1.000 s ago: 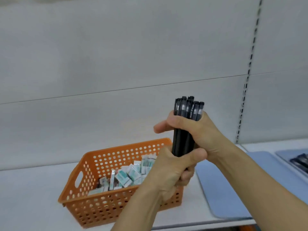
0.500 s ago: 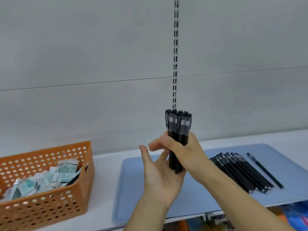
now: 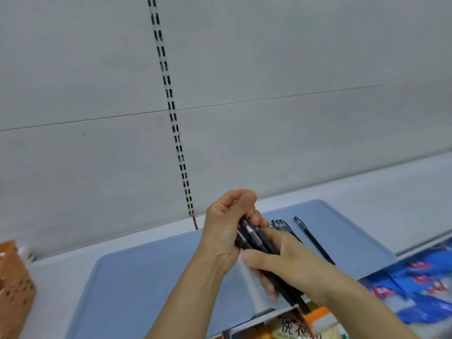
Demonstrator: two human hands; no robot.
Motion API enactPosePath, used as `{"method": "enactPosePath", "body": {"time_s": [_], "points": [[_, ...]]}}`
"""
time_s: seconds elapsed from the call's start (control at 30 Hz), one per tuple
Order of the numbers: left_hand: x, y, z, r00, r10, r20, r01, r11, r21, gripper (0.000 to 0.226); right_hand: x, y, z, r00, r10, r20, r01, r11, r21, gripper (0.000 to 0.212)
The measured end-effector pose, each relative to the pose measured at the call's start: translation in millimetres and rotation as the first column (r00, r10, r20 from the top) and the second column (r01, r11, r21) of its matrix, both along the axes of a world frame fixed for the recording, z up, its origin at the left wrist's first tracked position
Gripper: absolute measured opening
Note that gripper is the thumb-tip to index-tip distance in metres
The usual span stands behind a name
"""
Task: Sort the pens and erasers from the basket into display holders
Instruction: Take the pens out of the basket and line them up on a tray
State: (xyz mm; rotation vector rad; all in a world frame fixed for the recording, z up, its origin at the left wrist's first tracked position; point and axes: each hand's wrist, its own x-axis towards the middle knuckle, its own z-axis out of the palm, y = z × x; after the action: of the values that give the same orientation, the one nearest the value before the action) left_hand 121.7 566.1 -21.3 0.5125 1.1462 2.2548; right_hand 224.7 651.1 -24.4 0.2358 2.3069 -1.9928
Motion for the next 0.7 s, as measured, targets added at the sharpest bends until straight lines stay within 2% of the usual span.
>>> {"method": "enactPosePath", "body": {"time_s": [0.1, 0.17, 0.2, 0.27, 0.3, 0.37, 0.43, 0.5, 0.57, 0.63, 0.7], "points": [[1, 23, -11, 0.997, 0.025, 0.07, -0.02, 0.998, -0.064, 0.03, 8, 7, -12, 0.991, -0.11, -0.072, 0.124, 0.965, 0.23, 0.012], [1, 34, -21, 0.999, 0.017, -0.027, -0.022, 0.982, -0.188, 0.047, 8, 23, -22, 0.981, -0.166, -0.096, 0.189, 0.915, 0.355, 0.014], [0, 37, -26, 0.991, 0.005, -0.134, -0.044, 0.955, -0.292, 0.054, 7, 37, -29, 0.966, -0.227, -0.121, 0.257, 0.87, 0.421, 0.01], [0, 35, -38, 0.908, -0.093, -0.409, -0.159, 0.827, -0.539, 0.06, 1, 76, -45, 0.909, -0.381, -0.169, 0.402, 0.696, 0.595, 0.008], [0, 31, -46, 0.825, -0.2, -0.529, -0.237, 0.727, -0.644, 0.066, -1, 96, -50, 0.878, -0.452, -0.154, 0.424, 0.588, 0.689, 0.012], [1, 24, -65, 0.636, -0.438, -0.636, -0.389, 0.53, -0.754, 0.083, -6, 128, -61, 0.847, -0.523, -0.093, 0.342, 0.403, 0.849, 0.019], [4, 21, -81, 0.506, -0.597, -0.623, -0.5, 0.386, -0.776, 0.09, -11, 141, -72, 0.855, -0.516, -0.051, 0.239, 0.305, 0.922, 0.028], [5, 21, -90, 0.469, -0.652, -0.596, -0.554, 0.309, -0.773, 0.094, -16, 142, -80, 0.87, -0.488, -0.064, 0.217, 0.264, 0.94, 0.035], [4, 22, -93, 0.446, -0.661, -0.604, -0.596, 0.284, -0.751, 0.096, -19, 135, -85, 0.867, -0.488, -0.102, 0.222, 0.195, 0.955, 0.039], [2, 22, -95, 0.427, -0.661, -0.618, -0.617, 0.286, -0.733, 0.097, -20, 130, -93, 0.866, -0.458, -0.2, 0.267, 0.086, 0.96, 0.04], [1, 22, -98, 0.419, -0.661, -0.622, -0.627, 0.285, -0.725, 0.097, -19, 123, -100, 0.87, -0.411, -0.272, 0.319, 0.05, 0.946, 0.037]]}}
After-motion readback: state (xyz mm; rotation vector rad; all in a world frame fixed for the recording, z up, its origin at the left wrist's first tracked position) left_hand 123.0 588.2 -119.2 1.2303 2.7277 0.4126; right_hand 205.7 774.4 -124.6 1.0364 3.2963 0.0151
